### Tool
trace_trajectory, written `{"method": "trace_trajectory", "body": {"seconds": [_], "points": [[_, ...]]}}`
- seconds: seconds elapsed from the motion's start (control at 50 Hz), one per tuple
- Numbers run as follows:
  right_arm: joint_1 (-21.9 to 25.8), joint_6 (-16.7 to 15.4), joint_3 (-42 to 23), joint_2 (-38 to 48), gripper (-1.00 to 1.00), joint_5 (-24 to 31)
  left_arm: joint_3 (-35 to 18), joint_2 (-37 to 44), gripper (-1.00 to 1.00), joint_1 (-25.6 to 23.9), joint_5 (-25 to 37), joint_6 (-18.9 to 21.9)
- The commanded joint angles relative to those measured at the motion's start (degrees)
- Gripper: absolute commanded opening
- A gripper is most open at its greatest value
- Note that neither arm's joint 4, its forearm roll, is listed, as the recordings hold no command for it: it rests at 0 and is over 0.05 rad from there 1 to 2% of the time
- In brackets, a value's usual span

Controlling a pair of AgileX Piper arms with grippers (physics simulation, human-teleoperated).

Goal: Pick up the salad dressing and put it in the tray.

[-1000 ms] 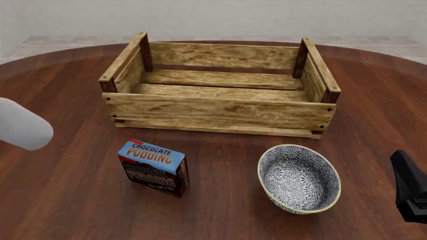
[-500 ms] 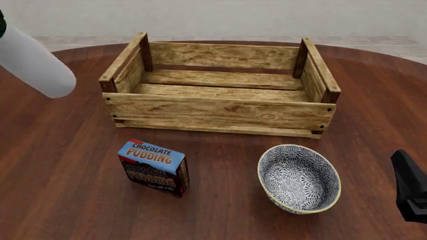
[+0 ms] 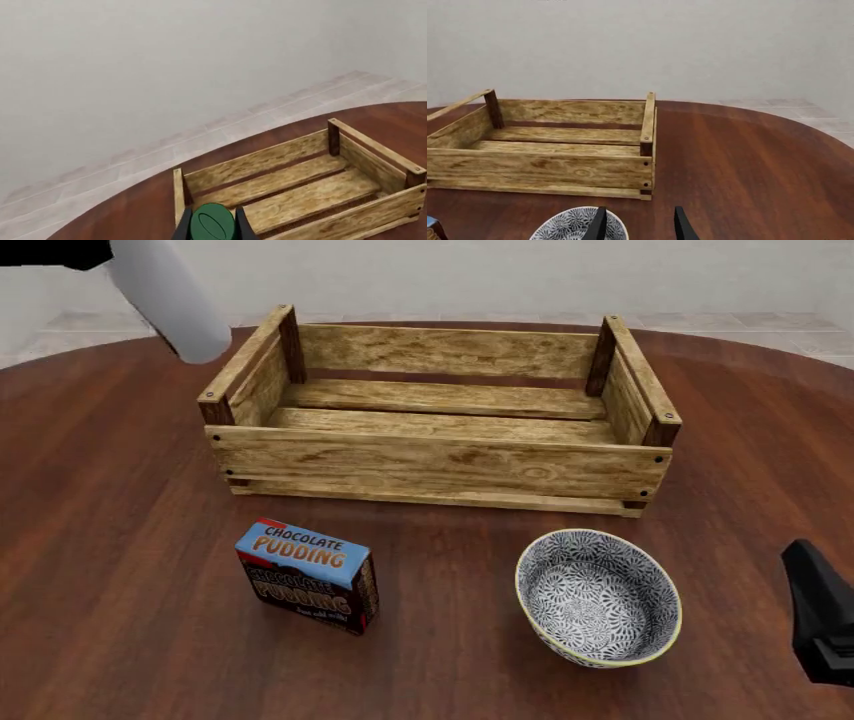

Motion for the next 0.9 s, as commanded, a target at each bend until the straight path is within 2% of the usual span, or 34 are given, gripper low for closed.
{"method": "trace_trajectory", "body": {"seconds": [0.02, 0.12, 0.24, 0.58, 0.62, 0.9], "points": [[-0.11, 0.50, 0.07, 0.00, 1.00, -0.23, -5.15, 8.87, -1.00, -0.89, -3.42, 0.43], [0.04, 0.42, 0.09, 0.00, 1.00, -0.23, -6.90, 13.79, -1.00, -0.92, -5.32, 0.63], [0.12, 0.31, 0.06, -0.02, 1.00, -0.32, -11.45, 21.00, -1.00, -1.20, -5.80, 0.67], [-0.09, 0.57, 0.08, -0.05, 1.00, -0.47, -16.62, 31.11, -1.00, -1.48, -8.29, 1.47], [-0.13, 0.58, 0.06, -0.06, 1.00, -0.51, -18.18, 32.56, -1.00, -1.90, -7.67, -0.77], [-0.45, 0.48, 0.10, -0.06, 1.00, -0.63, -23.36, 39.56, -1.00, -0.60, -7.00, -3.57]]}}
